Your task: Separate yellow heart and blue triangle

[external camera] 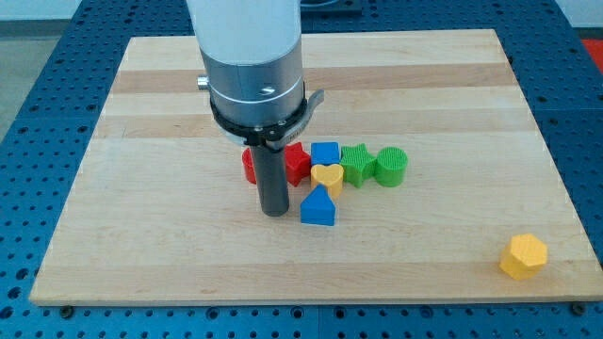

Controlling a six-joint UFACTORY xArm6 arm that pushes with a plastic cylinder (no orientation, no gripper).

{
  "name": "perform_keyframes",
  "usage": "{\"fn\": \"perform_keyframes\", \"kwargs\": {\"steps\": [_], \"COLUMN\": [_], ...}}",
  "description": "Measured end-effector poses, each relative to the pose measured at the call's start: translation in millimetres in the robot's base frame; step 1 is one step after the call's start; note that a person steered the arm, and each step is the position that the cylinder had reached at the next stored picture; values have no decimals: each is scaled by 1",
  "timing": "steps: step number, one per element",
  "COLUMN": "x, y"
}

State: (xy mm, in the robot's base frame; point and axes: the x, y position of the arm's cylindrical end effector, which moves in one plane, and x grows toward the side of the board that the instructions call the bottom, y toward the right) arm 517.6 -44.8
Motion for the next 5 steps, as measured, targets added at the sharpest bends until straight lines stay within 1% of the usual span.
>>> {"fn": "perform_keyframes", "kwargs": {"steps": [2,4,5], "x": [-9,0,0], "y": [21,27,42]}}
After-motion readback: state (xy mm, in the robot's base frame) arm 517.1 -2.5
